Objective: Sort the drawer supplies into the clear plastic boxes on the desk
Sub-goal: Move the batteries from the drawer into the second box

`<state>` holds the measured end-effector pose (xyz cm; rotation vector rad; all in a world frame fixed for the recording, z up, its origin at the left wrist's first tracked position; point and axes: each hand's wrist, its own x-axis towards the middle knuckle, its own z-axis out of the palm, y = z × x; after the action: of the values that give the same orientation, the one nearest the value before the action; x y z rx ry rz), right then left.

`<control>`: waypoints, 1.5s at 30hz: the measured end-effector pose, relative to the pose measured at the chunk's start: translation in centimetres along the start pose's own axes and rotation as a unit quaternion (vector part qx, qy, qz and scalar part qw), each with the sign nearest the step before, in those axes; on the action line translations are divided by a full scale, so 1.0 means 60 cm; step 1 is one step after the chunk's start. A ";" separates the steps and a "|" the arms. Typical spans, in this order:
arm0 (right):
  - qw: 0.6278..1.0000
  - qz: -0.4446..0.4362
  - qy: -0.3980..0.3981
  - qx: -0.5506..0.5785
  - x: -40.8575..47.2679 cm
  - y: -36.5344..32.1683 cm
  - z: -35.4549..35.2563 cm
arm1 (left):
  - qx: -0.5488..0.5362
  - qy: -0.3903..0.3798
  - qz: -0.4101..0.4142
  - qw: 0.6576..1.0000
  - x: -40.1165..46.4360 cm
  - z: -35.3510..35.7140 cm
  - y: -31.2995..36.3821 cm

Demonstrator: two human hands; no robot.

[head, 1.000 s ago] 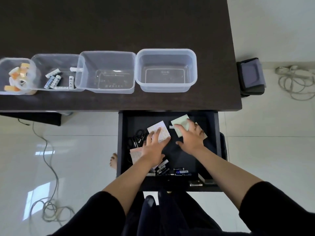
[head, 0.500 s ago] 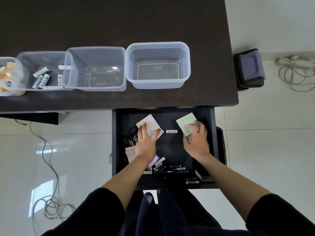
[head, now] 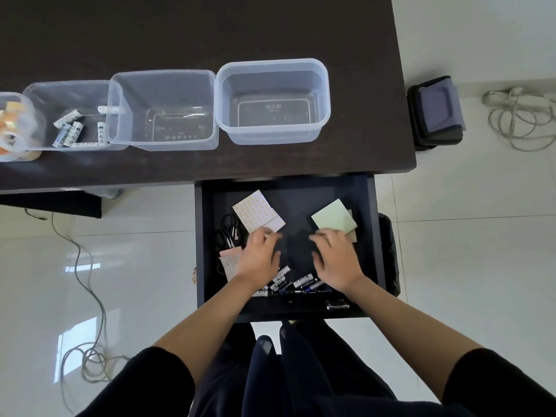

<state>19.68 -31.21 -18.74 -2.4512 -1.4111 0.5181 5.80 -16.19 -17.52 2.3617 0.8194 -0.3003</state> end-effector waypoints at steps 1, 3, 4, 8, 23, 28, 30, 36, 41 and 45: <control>0.998 -0.038 -0.039 0.020 -0.003 -0.003 0.004 | -0.029 -0.023 0.015 0.999 -0.010 0.005 0.001; 0.989 -0.047 -0.134 0.050 -0.006 -0.010 0.007 | -0.046 -0.080 0.025 0.995 -0.027 0.015 0.002; 0.981 -0.025 -0.181 0.062 -0.008 -0.012 0.009 | -0.041 -0.107 0.023 0.993 -0.034 0.019 0.004; 0.954 0.045 -0.286 0.075 -0.014 -0.020 0.014 | -0.034 -0.169 -0.008 0.985 -0.045 0.028 0.009; 0.917 0.102 -0.376 0.093 -0.013 -0.030 0.023 | 0.026 -0.335 -0.060 0.940 -0.033 0.037 0.012; 0.904 0.109 -0.403 0.087 -0.015 -0.033 0.029 | -0.021 -0.333 -0.074 0.940 -0.040 0.037 0.001; 0.903 0.099 -0.409 0.085 -0.012 -0.032 0.025 | -0.054 -0.319 -0.078 0.943 -0.044 0.035 -0.002; 0.881 0.097 -0.442 0.139 -0.011 -0.047 0.020 | -0.140 -0.280 -0.089 0.946 -0.055 0.022 -0.008; 0.864 0.108 -0.474 0.130 -0.001 -0.070 0.009 | -0.148 -0.268 -0.088 0.948 -0.059 0.014 -0.003; 0.856 0.090 -0.503 0.082 0.006 -0.088 0.015 | -0.142 -0.259 -0.079 0.952 -0.064 0.008 0.000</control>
<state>15.35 -28.26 -17.53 -2.2048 -1.2970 2.0821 2.80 -18.33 -16.40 1.8274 0.7325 -0.7756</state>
